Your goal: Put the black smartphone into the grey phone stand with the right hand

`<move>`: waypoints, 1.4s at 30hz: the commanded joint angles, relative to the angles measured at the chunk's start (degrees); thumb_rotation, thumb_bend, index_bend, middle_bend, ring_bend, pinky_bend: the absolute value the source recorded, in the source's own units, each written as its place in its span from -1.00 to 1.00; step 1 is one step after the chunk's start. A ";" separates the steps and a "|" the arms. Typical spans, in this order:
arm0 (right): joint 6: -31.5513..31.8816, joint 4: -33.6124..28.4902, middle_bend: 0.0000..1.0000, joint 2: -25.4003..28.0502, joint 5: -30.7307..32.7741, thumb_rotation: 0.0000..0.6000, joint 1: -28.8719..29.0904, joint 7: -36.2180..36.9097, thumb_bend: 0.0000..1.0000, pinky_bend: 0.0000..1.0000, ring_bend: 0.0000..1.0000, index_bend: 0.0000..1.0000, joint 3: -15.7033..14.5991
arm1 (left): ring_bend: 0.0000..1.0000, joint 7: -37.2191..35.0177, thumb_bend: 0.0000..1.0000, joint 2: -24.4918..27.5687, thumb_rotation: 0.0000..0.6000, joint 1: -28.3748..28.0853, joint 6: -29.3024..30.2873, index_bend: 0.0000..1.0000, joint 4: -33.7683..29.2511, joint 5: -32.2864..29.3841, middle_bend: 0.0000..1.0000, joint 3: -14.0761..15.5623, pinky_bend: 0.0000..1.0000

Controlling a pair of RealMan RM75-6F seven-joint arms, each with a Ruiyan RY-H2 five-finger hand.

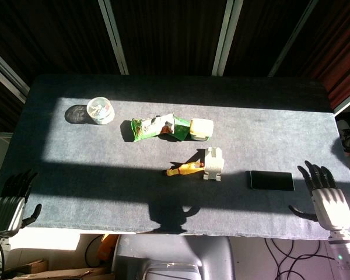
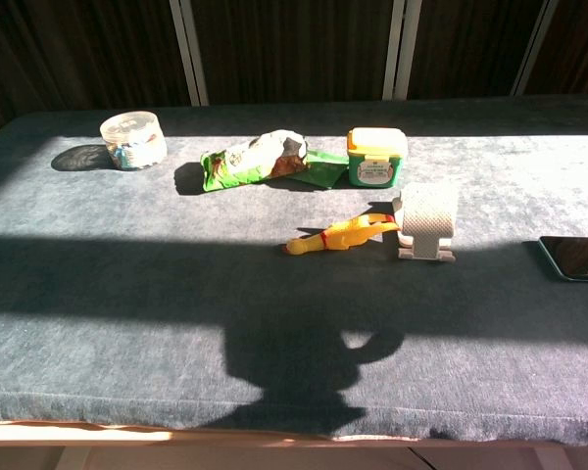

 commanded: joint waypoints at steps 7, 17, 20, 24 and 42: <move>-8.32 2.24 -1.00 -0.44 6.41 1.00 3.39 0.07 -0.44 -0.92 -1.00 -1.00 1.84 | -1.00 -0.13 -0.27 0.44 1.00 0.11 -0.07 -1.00 -0.60 0.22 -1.00 0.32 -1.00; -24.16 13.46 -1.00 -3.37 12.77 1.00 10.98 6.20 -0.44 -0.88 -1.00 -0.98 3.87 | -1.00 -0.69 -0.27 0.40 1.00 -0.39 -0.91 -1.00 -0.21 1.04 -1.00 0.79 -1.00; -27.80 16.85 -0.97 -4.38 13.18 1.00 13.19 7.31 -0.44 -0.84 -1.00 -0.88 4.10 | -1.00 -0.58 -0.27 0.37 1.00 -0.43 -1.11 -1.00 -0.15 1.10 -1.00 0.94 -1.00; -33.58 20.41 -0.86 -5.66 13.42 1.00 16.19 9.66 -0.44 -0.79 -1.00 -0.70 3.95 | -1.00 -0.34 -0.27 0.35 1.00 -0.44 -1.07 -1.00 -0.28 1.21 -1.00 1.03 -1.00; -41.03 28.09 -0.63 -9.70 4.38 1.00 22.56 21.72 -0.44 -0.77 -0.92 -0.29 -0.54 | -1.00 0.81 -0.27 -0.02 1.00 -0.12 -0.53 -1.00 -0.38 1.08 -1.00 1.12 -1.00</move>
